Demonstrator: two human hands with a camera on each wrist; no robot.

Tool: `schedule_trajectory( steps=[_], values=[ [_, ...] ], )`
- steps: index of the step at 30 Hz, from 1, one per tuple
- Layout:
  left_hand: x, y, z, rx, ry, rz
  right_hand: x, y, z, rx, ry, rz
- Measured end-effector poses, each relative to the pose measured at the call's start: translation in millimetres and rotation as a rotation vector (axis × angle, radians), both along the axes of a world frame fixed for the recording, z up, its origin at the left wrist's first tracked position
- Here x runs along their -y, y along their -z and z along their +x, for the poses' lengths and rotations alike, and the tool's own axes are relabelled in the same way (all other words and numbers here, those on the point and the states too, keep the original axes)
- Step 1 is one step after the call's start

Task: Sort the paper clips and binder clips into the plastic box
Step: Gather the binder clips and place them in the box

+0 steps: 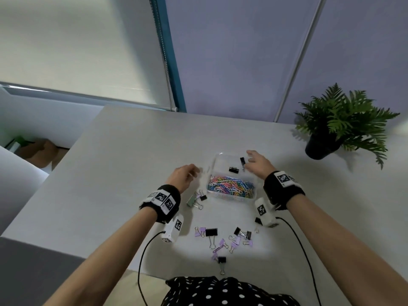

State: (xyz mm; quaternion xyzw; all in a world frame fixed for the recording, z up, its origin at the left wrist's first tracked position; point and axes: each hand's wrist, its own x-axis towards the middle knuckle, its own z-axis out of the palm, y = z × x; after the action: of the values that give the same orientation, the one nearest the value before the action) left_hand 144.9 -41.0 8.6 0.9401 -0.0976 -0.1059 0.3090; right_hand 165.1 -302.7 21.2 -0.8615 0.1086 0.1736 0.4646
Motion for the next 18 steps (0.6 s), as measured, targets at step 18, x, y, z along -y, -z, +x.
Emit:
schedule_trajectory(
  steps=[18],
  values=[
    [-8,11,-40,-0.262,0.109,0.441,-83,22,-136,0.358,-0.95,-0.488]
  ],
)
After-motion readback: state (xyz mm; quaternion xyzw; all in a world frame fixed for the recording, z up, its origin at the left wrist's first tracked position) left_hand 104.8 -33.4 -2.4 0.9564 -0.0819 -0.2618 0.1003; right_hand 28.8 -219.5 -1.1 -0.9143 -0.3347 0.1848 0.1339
